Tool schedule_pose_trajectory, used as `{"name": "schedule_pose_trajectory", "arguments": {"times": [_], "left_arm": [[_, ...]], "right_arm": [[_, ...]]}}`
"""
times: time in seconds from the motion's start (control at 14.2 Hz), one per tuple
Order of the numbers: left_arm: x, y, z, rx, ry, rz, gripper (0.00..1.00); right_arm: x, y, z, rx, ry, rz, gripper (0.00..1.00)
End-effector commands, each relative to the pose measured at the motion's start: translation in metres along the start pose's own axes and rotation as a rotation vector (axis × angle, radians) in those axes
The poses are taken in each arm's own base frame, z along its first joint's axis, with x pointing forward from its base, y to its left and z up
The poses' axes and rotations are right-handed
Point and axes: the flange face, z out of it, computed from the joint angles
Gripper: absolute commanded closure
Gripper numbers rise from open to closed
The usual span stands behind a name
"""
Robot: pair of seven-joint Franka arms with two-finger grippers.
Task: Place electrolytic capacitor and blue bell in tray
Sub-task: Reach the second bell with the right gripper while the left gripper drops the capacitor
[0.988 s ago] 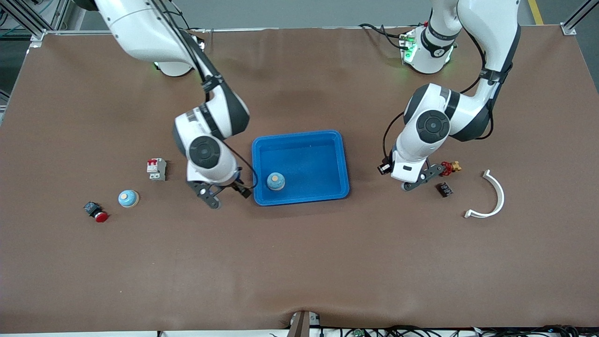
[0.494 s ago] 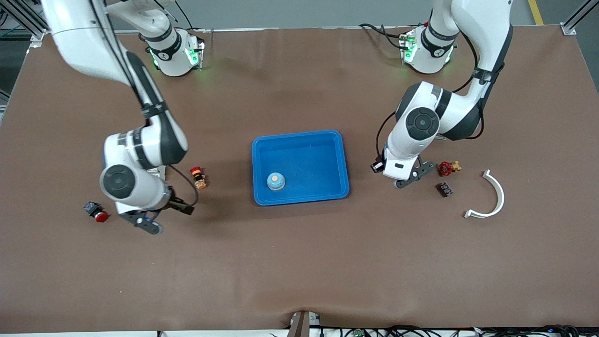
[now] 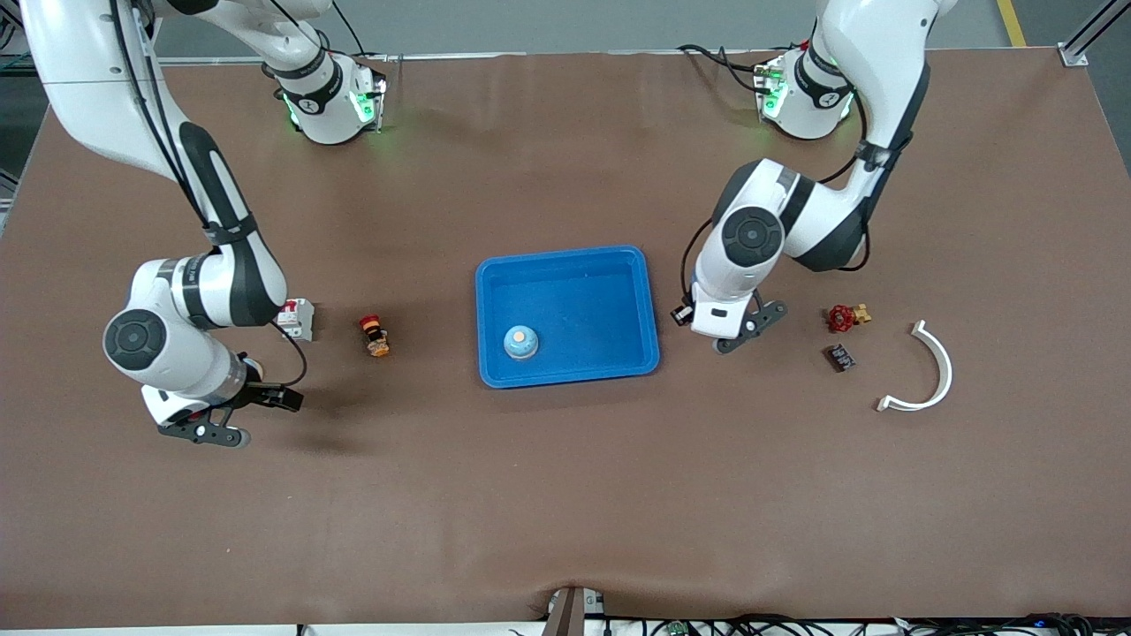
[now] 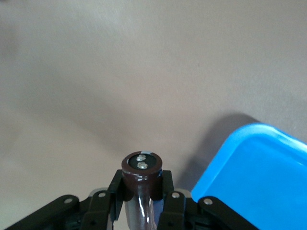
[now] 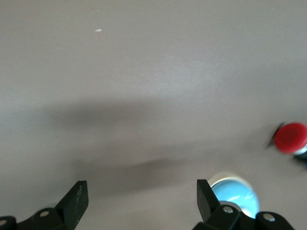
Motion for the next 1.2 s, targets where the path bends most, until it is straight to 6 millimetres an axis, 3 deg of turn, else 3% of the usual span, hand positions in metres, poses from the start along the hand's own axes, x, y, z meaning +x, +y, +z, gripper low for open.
{"name": "schedule_pose_trajectory", "arguments": {"times": [0.0,0.28,0.49,0.71,1.13], "left_arm": [[-0.011,0.013,0.006,0.005,-0.006,-0.046,1.00],[-0.030,0.028,0.002,-0.008,0.000,-0.114,1.00],[-0.055,0.054,0.025,-0.015,-0.006,-0.192,1.00],[-0.077,0.068,0.047,-0.051,-0.020,-0.250,1.00],[-0.097,0.079,0.053,-0.096,-0.081,-0.304,1.00]], "right_arm": [[-0.005,0.023,-0.010,-0.004,0.015,-0.140,0.00],[-0.008,0.065,-0.002,-0.005,0.027,-0.221,0.00],[-0.021,0.093,0.020,-0.003,0.077,-0.250,0.00],[-0.045,0.102,0.039,0.013,0.069,-0.217,0.00],[-0.069,0.102,0.041,0.021,0.035,-0.174,0.00]]}}
